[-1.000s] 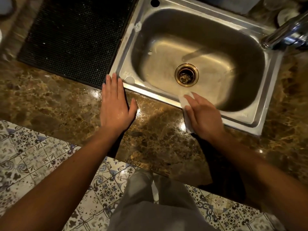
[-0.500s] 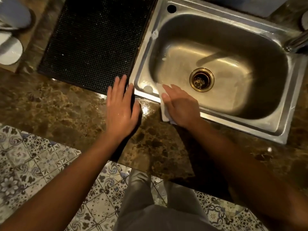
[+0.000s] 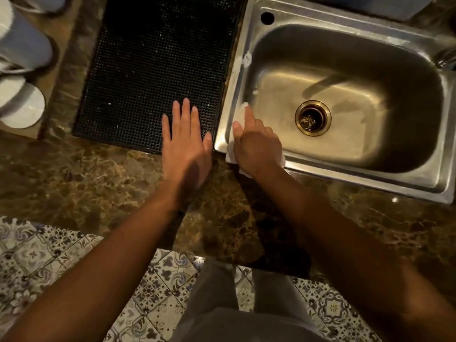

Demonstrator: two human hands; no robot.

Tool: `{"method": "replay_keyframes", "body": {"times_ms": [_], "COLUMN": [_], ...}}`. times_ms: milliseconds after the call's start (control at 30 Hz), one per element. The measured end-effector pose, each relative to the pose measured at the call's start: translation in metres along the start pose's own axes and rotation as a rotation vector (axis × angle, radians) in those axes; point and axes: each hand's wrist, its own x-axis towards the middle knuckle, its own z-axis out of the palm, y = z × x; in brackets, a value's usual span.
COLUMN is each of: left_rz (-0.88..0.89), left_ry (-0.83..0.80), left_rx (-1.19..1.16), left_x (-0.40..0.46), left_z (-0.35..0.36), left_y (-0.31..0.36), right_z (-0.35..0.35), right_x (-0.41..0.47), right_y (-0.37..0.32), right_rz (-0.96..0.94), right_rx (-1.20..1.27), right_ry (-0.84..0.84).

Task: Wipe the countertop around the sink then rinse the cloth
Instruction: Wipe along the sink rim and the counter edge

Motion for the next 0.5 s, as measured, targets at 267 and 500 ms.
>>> {"method": "replay_keyframes", "body": {"times_ms": [267, 500], "left_rz": [0.014, 0.001], "left_ry": [0.033, -0.024], "left_rx": [0.004, -0.139], "left_x": [0.001, 0.014], "left_z": [0.0, -0.021], "left_y": [-0.001, -0.011], "right_z": [-0.019, -0.009], "right_x": [0.03, -0.039], "right_y": [-0.014, 0.052], "right_rz": [0.331, -0.199], "right_rx": [0.6, 0.111], "right_ry": [-0.078, -0.002]}}
